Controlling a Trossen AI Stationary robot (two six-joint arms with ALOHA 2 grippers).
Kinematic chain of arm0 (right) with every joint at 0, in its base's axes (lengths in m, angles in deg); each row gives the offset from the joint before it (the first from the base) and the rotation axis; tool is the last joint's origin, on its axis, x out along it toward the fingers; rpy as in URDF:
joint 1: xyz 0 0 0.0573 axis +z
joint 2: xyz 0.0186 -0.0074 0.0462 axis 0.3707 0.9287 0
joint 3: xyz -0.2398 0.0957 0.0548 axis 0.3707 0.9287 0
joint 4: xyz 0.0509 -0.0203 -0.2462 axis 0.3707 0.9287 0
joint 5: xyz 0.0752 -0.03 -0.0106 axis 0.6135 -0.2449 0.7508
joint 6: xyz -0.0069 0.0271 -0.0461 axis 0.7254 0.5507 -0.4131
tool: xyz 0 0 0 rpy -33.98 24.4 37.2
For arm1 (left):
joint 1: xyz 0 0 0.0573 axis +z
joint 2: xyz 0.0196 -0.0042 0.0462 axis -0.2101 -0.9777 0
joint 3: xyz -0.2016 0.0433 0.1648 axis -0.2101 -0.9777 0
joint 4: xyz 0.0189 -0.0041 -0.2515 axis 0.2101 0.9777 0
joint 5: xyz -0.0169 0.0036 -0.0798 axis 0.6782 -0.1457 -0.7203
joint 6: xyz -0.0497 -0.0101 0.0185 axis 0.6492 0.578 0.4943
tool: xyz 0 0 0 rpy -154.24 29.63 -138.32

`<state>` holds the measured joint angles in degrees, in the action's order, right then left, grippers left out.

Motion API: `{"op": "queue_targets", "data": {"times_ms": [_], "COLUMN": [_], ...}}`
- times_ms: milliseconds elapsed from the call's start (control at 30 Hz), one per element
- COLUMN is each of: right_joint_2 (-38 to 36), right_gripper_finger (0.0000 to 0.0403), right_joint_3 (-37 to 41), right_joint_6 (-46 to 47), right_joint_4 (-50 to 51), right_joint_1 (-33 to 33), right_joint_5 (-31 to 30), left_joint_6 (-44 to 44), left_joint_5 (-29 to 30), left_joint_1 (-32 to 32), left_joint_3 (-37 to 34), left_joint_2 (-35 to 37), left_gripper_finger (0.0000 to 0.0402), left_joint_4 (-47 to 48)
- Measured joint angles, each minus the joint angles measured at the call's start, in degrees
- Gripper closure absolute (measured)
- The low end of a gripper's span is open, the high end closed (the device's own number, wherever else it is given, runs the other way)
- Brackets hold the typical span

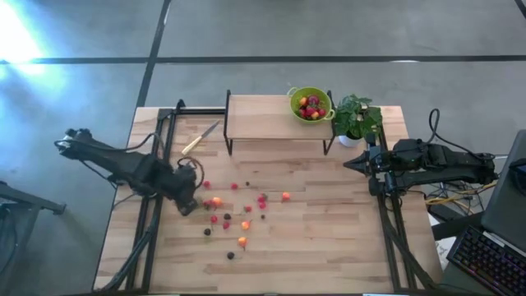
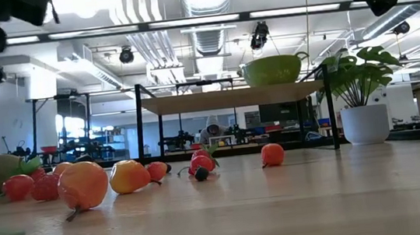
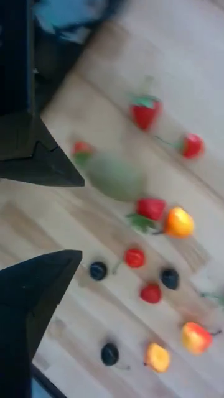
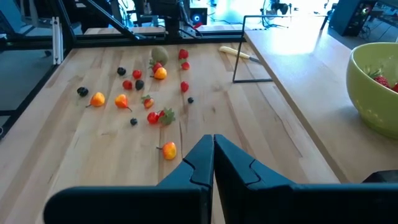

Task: Build produce basket
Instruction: Move the strawberry to the center of the table

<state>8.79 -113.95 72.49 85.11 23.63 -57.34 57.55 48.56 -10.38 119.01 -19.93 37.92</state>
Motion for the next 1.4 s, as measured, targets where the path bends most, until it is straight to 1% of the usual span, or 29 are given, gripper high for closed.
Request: {"op": "queue_targets", "data": {"times_ms": [200,400,667,800,967,1033,1200,1400], "right_joint_2": [0.0,0.0,0.0,0.0,0.0,0.0,0.0,0.0], "right_gripper_finger": [0.0394,0.0394,0.0394,0.0394,0.0394,0.0394,0.0394,0.0394], "right_joint_3": [0.0,0.0,0.0,0.0,0.0,0.0,0.0,0.0], "right_joint_6": [0.0,0.0,0.0,0.0,0.0,0.0,0.0,0.0], "right_joint_4": [0.0,0.0,0.0,0.0,0.0,0.0,0.0,0.0], "right_joint_1": [0.0,0.0,0.0,0.0,0.0,0.0,0.0,0.0], "right_joint_5": [0.0,0.0,0.0,0.0,0.0,0.0,0.0,0.0], "left_joint_6": [15.9,28.8,46.9,56.9,68.5,70.1,69.9,70.2], "left_joint_5": [-1.4,-5.3,-7.2,-11.1,-17.4,-19.2,-20.5,-30.9], "left_joint_1": [-8.9,-16.2,-27.5,-33.7,-41.2,-43.5,-44.2,-48.7], "left_joint_3": [3.8,4.4,4.3,4.3,4.0,3.7,2.1,-0.8], "left_joint_2": [0.1,0.1,0.1,0.1,0.1,0.0,-0.5,-1.9], "left_gripper_finger": [0.0220,0.0220,0.0220,0.0225,0.0249,0.0261,0.0289,0.0309], "left_joint_4": [9.7,10.7,15.3,15.4,15.4,15.4,15.4,15.4]}}
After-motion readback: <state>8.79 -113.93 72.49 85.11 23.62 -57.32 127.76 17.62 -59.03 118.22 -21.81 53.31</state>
